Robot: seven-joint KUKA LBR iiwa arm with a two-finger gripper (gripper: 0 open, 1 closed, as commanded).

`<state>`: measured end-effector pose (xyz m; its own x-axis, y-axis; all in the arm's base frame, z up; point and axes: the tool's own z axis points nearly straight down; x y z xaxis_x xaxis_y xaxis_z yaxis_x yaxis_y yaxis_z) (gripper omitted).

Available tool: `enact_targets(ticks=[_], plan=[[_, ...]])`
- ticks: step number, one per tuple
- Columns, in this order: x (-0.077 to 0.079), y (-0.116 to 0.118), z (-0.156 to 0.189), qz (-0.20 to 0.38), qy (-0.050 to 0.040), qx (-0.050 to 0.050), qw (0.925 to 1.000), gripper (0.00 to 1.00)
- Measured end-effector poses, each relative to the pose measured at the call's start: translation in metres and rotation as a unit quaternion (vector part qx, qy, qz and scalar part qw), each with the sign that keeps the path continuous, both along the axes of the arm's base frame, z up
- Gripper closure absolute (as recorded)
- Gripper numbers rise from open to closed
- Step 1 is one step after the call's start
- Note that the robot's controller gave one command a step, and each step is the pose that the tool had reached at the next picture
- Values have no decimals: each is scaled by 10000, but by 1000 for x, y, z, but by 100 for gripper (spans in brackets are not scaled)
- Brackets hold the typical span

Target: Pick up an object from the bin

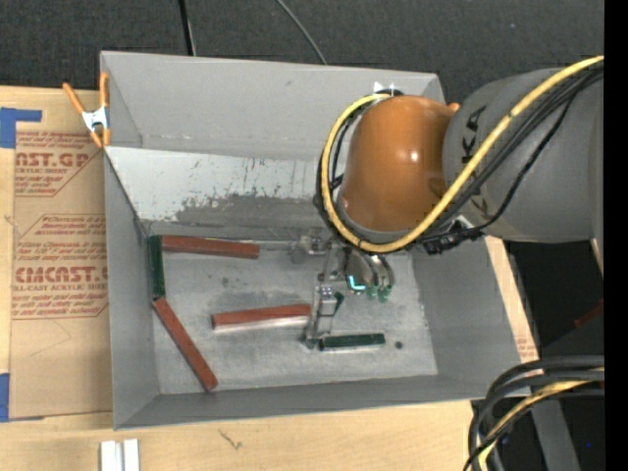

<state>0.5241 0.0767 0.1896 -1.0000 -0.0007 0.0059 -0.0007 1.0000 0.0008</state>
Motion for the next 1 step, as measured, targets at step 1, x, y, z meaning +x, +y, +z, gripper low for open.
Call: enact_targets(ticks=[1], plan=[[2,0,3,-2,-34,2,10000,0]])
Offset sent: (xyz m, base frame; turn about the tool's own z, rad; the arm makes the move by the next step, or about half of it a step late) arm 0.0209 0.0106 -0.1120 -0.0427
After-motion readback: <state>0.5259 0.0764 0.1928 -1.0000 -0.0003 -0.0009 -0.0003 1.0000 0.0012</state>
